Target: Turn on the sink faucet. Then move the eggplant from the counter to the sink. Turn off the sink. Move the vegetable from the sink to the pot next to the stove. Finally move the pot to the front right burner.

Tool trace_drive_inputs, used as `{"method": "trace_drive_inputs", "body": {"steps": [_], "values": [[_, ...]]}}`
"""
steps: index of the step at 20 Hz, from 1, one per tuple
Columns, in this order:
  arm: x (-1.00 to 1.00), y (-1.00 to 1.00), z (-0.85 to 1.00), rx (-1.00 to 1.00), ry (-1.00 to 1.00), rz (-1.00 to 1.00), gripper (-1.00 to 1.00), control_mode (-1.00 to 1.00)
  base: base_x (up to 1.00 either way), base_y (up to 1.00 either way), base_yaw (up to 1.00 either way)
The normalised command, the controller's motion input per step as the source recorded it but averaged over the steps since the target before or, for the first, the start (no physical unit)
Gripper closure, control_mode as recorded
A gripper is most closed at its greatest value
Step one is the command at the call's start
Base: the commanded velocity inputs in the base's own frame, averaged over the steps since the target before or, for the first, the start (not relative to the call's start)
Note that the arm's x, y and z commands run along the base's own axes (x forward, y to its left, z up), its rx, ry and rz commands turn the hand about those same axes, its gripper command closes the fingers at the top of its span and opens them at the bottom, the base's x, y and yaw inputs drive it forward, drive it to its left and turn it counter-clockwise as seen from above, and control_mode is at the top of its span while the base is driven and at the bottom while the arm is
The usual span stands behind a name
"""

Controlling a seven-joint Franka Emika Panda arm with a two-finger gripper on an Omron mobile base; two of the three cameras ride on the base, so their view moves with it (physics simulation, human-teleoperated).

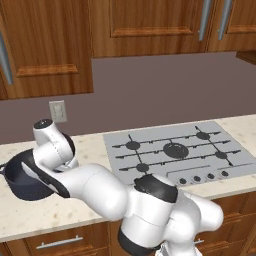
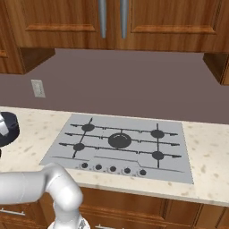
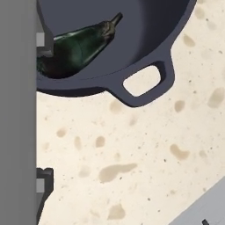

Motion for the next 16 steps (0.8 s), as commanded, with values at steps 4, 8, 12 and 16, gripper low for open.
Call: {"method": "trace_drive_inputs", "body": {"steps": [4, 8, 12, 16], "values": [[0.22, 0.05, -0.10, 0.00, 0.04, 0.00, -1.00, -1.00, 0.00, 0.00, 0.00], [0.22, 0.12, -0.10, 0.00, 0.03, 0.00, -1.00, -1.00, 0.00, 0.00, 0.00], [0.19, 0.14, -0.09, 0.00, 0.03, 0.00, -1.00, -1.00, 0.00, 0.00, 0.00], [0.17, 0.15, -0.11, 0.00, 0.03, 0.00, -1.00, -1.00, 0.00, 0.00, 0.00]]}}
